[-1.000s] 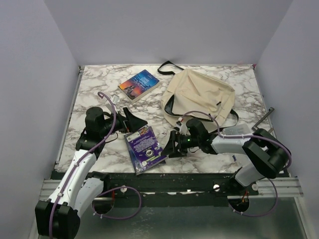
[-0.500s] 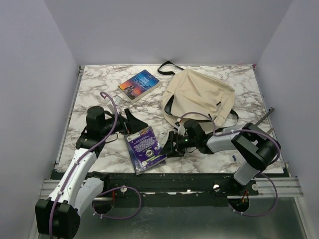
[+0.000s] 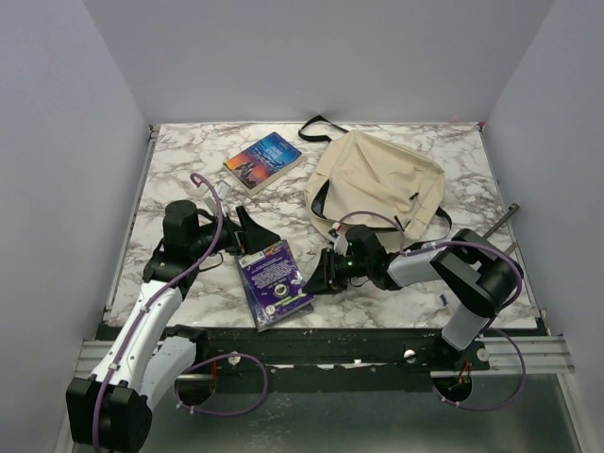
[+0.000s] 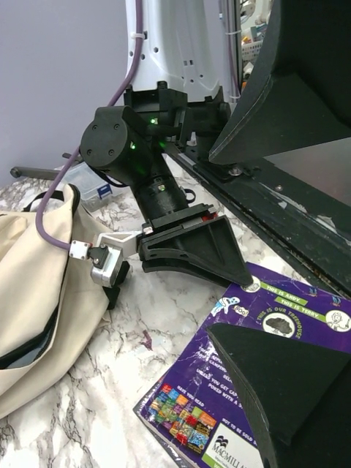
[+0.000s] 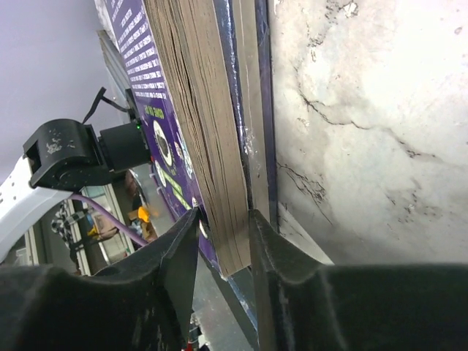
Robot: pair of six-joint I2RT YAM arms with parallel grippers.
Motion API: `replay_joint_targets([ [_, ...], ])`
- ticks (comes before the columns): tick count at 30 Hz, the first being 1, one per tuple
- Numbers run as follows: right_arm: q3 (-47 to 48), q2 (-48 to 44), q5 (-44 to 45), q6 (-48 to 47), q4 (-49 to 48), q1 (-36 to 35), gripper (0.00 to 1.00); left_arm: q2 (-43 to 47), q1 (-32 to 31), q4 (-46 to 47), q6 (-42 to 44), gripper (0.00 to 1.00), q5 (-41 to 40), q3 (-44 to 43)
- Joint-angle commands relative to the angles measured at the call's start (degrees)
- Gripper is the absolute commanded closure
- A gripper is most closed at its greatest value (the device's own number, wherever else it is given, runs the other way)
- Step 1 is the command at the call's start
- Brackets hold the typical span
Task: Pack the student bag
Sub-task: Pick up the book from the center of the board.
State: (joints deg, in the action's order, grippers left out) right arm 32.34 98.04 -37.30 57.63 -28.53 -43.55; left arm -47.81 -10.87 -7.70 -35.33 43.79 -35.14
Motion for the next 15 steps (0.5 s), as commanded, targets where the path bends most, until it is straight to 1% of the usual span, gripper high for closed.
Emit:
replay_joint_targets([
  [1,1.9,0.0,-2.1,0.3,-0.2,-0.3,0.69,0.4,0.3,-1.6,1.7,0.08,1.2,-1.9],
  [3,2.4,-1.0,-2.8,-0.1,1.8,-0.3,0.75,0.3,0.3,-1.9,1.1,0.08,0.5,-2.0],
  [4,3.1,-1.7,-3.2,-0.5,3.4,-0.3,0.8,0.3,0.3,-1.9,0.7,0.08,0.0,-2.2],
  [5,3.6,-2.2,-3.4,-0.7,5.1,-0.3,0.87,0.5,0.3,-2.3,0.2,0.08,-1.0,-2.4],
  [6,4.2,-3.0,-3.7,-0.6,6.2,-0.3,0.98,0.8,0.3,-2.6,-0.7,0.08,-2.5,-2.6],
  [7,4.5,-3.6,-4.1,-0.2,7.1,-0.2,0.99,1.1,0.3,-2.7,-1.2,0.08,-3.4,-2.6],
  [15,5.0,-11.9,-2.7,5.7,10.4,1.8,0.99,1.2,0.3,-3.7,-3.9,0.08,-7.2,-3.2],
])
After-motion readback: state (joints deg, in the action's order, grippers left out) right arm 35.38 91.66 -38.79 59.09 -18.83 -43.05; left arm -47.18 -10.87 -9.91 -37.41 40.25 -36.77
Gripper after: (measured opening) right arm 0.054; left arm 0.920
